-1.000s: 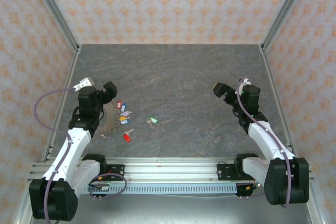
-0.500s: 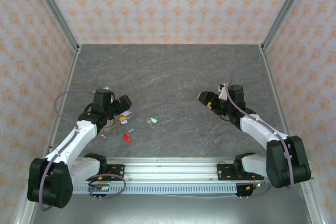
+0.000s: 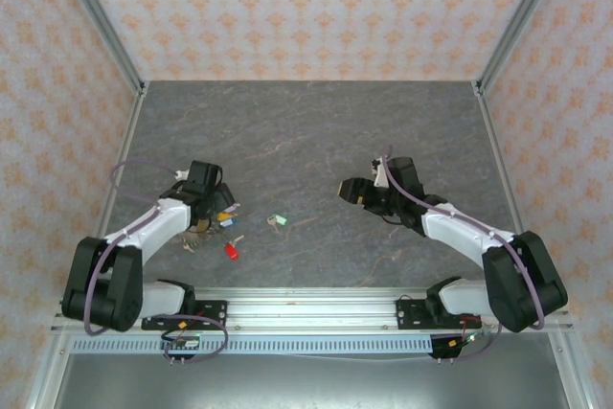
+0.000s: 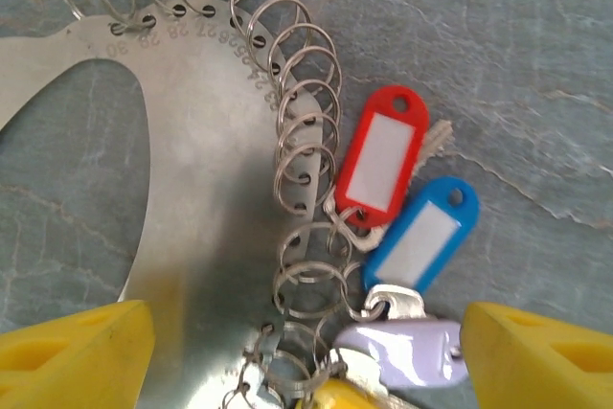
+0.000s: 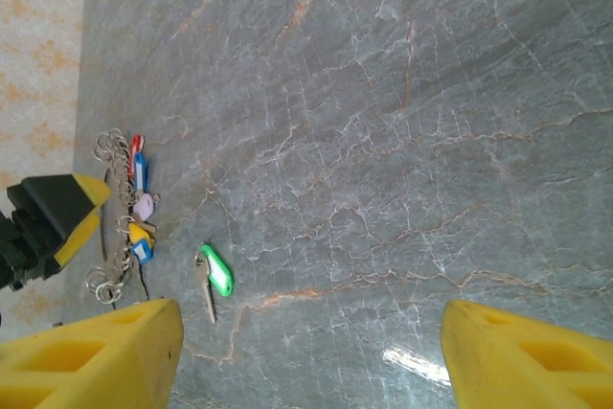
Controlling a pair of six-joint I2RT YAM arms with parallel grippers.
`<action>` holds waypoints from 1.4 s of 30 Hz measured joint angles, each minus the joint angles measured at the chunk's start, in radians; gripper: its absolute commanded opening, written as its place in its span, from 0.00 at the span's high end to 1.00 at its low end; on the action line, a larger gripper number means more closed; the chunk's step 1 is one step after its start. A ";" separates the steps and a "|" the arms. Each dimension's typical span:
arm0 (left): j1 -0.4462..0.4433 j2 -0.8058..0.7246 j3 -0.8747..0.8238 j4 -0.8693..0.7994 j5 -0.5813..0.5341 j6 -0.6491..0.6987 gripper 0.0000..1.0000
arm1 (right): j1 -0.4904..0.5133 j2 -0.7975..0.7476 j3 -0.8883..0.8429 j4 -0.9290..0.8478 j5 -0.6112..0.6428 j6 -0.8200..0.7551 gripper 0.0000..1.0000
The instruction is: Put the keys on the keyring
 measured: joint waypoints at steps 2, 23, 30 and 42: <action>0.000 0.044 0.008 0.010 0.002 0.000 0.21 | 0.010 0.003 0.000 0.000 0.006 0.003 0.28; -0.096 0.110 -0.005 0.157 0.106 -0.052 0.42 | 0.326 0.275 0.186 0.093 0.035 0.038 0.60; -0.096 0.219 0.074 0.226 0.156 -0.057 0.44 | 0.482 0.397 0.255 0.174 0.039 0.063 0.65; 0.006 0.346 0.208 0.240 0.240 -0.029 0.44 | 0.725 0.645 0.512 0.188 0.100 0.001 0.70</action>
